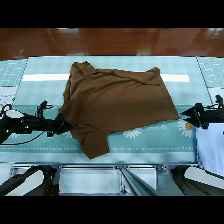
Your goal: Fold the shirts.
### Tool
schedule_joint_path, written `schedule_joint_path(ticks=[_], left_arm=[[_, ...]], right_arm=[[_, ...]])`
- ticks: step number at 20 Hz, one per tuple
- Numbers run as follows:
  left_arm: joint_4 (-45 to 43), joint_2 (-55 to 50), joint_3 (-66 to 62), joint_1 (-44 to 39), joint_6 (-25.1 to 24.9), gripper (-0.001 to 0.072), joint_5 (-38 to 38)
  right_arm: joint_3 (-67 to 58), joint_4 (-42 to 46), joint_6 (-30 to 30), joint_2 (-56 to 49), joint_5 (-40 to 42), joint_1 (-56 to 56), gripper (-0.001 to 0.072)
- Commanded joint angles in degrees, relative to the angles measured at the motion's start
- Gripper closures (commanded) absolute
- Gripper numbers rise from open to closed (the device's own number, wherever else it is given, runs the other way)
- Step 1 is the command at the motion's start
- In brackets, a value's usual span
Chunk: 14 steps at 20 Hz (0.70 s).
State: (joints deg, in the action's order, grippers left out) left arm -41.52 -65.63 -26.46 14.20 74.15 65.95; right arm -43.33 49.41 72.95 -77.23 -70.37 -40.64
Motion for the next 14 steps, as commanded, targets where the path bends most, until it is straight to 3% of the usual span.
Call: schedule_joint_path(ticks=[1, 10, 11, 12, 14], left_arm=[[0.02, -0.02, -0.09, 0.07, -0.02, 0.0672, -0.42], [0.04, -0.02, -0.11, 0.07, 0.00, 0.0672, -1.44], [0.04, -0.02, -0.11, 0.07, 0.00, 0.0672, -1.44], [0.04, -0.02, -0.11, 0.07, 0.00, 0.0672, -1.44], [0.02, 0.00, -0.61, 0.09, -0.20, 0.0672, -1.42]], right_arm=[[0.04, -5.53, -2.95, -5.49, 0.33, -0.17, 0.0306], [-5.62, -6.03, -2.51, -11.69, 3.54, 11.39, 0.0315], [-6.67, -6.43, -2.51, -12.28, 3.65, 12.72, 0.0432], [-7.39, -6.67, -2.75, -12.44, 3.93, 13.97, 0.0663], [-9.42, -6.73, -3.43, -12.41, 3.02, 15.26, 0.0683]])
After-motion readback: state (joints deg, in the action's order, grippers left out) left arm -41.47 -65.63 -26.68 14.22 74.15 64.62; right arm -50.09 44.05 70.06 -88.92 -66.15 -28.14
